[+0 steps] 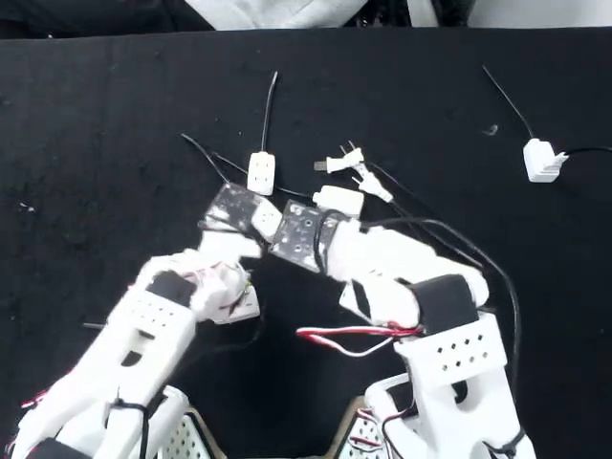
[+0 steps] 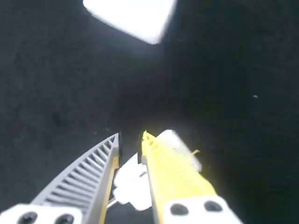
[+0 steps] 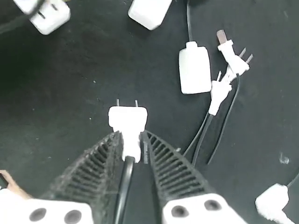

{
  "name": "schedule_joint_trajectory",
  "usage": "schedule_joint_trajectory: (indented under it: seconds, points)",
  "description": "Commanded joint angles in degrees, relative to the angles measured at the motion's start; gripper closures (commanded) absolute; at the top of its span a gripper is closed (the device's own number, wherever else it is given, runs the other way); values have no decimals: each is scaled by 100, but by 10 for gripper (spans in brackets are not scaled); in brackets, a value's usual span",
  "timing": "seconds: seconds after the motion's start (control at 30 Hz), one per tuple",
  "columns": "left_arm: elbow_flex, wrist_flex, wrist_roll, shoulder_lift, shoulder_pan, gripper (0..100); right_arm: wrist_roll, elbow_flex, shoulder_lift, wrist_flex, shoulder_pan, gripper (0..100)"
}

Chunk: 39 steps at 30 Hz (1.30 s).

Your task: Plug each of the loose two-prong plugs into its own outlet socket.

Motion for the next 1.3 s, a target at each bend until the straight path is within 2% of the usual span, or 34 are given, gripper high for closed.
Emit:
schedule_joint_trajectory:
  seconds: [0.0, 0.13, 0.23, 0.37, 0.5, 0.83, 0.97, 1.07, 1.17, 1.27]
  points:
    - [-541, 826, -62, 9, -567, 906, -18, -31, -154, -35, 149, 988]
    - [-444, 1451, -316, 18, -585, 906, -26, -31, -127, -70, 114, 988]
    - [-127, 1442, -431, 18, -418, 906, -44, -13, -119, -158, 114, 988]
    - [198, 1037, -413, 18, -233, 906, -18, 127, -119, -193, 114, 988]
    - [426, 396, -105, 18, -119, 906, -18, 224, -136, -193, 114, 988]
    - [-22, -431, 281, 18, 268, 906, -26, 242, -154, -211, 114, 988]
    - [31, -941, 668, 44, 268, 906, -53, 251, -119, -448, 114, 988]
    - [-40, -809, 738, 141, 189, 906, -53, 233, -119, -527, 44, 988]
    - [-268, -9, 527, 185, -259, 906, -62, 242, -101, -519, -316, 988]
    - [-295, 431, 765, 281, -796, 907, -193, 224, 22, -589, -835, 988]
